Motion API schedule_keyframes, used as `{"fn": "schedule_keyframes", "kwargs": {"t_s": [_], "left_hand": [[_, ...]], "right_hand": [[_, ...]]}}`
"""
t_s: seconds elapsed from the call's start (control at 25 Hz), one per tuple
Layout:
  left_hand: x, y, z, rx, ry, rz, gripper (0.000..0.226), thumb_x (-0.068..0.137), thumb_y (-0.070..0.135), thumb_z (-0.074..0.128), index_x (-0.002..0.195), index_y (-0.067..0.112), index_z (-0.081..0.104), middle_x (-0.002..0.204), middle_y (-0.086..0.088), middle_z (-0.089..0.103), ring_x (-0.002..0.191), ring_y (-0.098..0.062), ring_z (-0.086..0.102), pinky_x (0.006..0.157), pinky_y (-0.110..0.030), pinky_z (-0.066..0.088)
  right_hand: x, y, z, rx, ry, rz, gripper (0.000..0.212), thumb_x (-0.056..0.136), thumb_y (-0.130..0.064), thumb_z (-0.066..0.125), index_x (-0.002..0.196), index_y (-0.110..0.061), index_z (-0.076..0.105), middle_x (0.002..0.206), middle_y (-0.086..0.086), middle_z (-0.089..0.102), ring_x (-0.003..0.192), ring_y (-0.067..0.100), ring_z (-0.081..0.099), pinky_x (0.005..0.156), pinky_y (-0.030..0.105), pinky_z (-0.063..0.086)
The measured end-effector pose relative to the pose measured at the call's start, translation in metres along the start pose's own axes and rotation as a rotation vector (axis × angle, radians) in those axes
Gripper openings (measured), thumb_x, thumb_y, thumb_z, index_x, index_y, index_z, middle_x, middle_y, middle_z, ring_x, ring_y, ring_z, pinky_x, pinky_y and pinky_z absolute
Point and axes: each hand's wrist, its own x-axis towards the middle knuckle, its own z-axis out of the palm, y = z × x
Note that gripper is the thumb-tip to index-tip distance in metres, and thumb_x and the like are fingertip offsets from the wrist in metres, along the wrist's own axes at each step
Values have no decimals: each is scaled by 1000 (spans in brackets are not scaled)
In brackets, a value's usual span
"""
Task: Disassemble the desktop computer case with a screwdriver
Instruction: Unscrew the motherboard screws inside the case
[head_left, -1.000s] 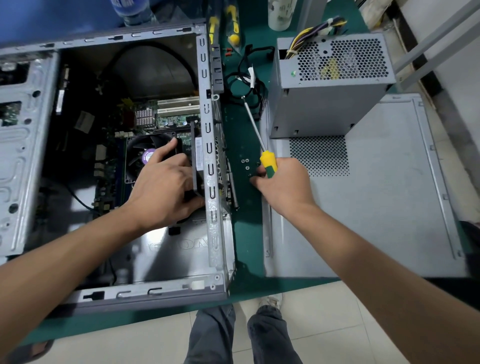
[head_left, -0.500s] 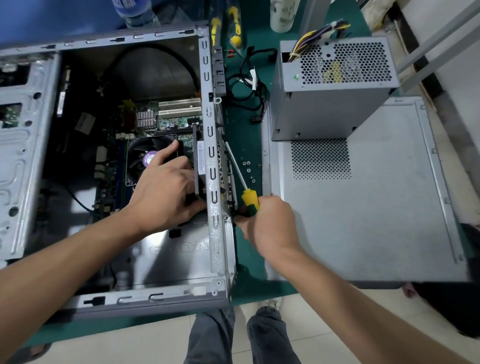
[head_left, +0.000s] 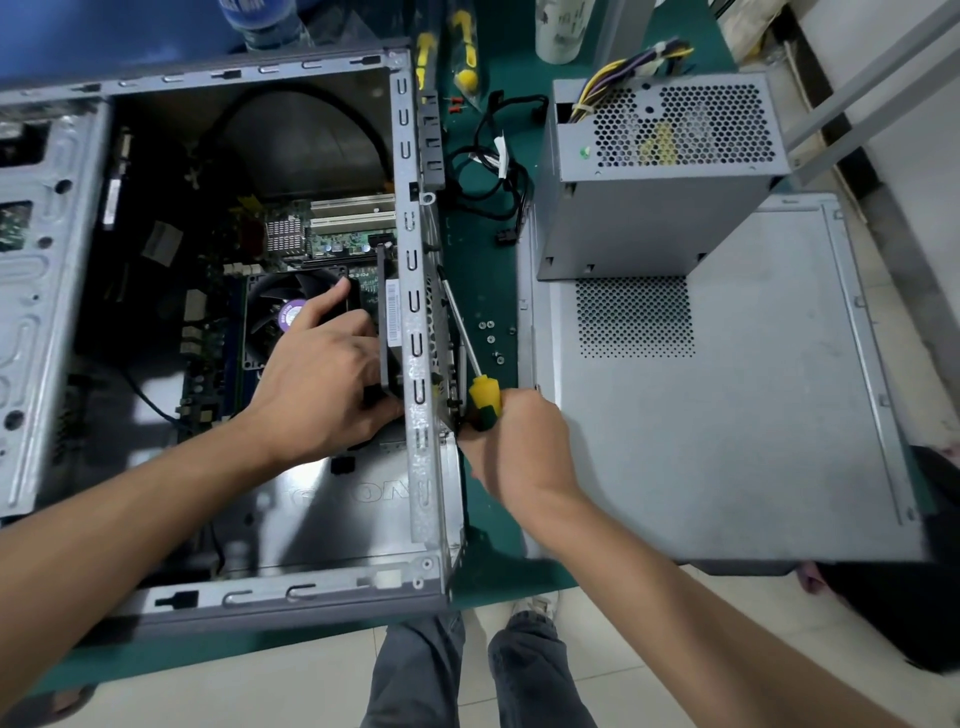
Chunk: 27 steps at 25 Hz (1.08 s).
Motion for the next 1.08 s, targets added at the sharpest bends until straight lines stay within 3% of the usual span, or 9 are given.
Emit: {"fn": "schedule_keyframes", "kwargs": {"t_s": [0.2, 0.36, 0.48, 0.56, 0.76, 0.88, 0.92, 1.0, 1.08], "left_hand": [[0, 0, 1, 4, 13, -5, 39, 82, 44, 49, 59, 18, 66, 60, 6, 58, 76, -23, 60, 120, -29, 9], [0, -1, 2, -1, 27, 5, 38, 82, 43, 48, 58, 18, 64, 59, 7, 57, 74, -23, 59, 118, -36, 17], [0, -1, 1, 0, 36, 17, 39, 82, 42, 49, 56, 16, 63, 58, 7, 57, 73, -23, 59, 116, -40, 20], [0, -1, 1, -11, 32, 18, 39, 81, 43, 49, 56, 16, 63, 59, 7, 57, 73, -23, 60, 116, -41, 20], [1, 1, -1, -35, 36, 26, 40, 83, 42, 47, 56, 16, 61, 58, 6, 56, 72, -25, 60, 115, -41, 20], [0, 1, -3, -58, 35, 16, 51, 88, 53, 41, 61, 18, 66, 62, 5, 60, 76, -26, 62, 118, -32, 10], [0, 1, -4, -67, 35, 10, 60, 93, 59, 34, 64, 18, 68, 63, 4, 61, 77, -26, 63, 118, -30, 8], [1, 2, -5, -83, 31, 2, 79, 94, 70, 18, 68, 18, 72, 66, 2, 63, 80, -28, 64, 118, -28, 6], [1, 4, -6, -95, 12, -9, 86, 91, 75, 13, 69, 16, 72, 67, 0, 64, 83, -30, 65, 118, -27, 6]], "right_hand": [[-9, -4, -5, -16, -40, -59, 3, 84, -17, 65, 81, -16, 65, 68, -3, 63, 65, 18, 60, 64, 28, 53], [-8, 11, -36, -61, 80, -47, 18, 89, -23, 63, 73, -19, 56, 63, -6, 55, 53, 7, 54, 44, 13, 35], [4, 24, -62, -50, 117, 7, 26, 91, -26, 59, 70, -12, 55, 65, 7, 61, 60, 27, 65, 58, 36, 54], [8, 30, -68, -77, 94, 26, 23, 91, -26, 60, 77, -8, 59, 71, 10, 64, 65, 32, 66, 65, 43, 55], [7, 36, -81, 227, 33, 12, 5, 87, -19, 67, 88, -24, 67, 82, 5, 67, 64, 24, 62, 65, 38, 57], [11, 40, -102, 290, -188, -43, 38, 85, -4, 59, 107, -35, 62, 101, 17, 62, 66, 24, 52, 59, 40, 48], [12, 42, -108, 304, -254, -77, 45, 85, -1, 60, 113, -37, 61, 96, 19, 59, 67, 24, 51, 59, 46, 49], [12, 48, -119, 372, -307, -165, 49, 85, -1, 68, 117, -38, 62, 83, 6, 59, 70, 17, 56, 66, 50, 52], [13, 57, -126, 506, -282, -210, 46, 85, 0, 70, 114, -36, 65, 92, -2, 67, 73, 13, 63, 64, 39, 55]]}}
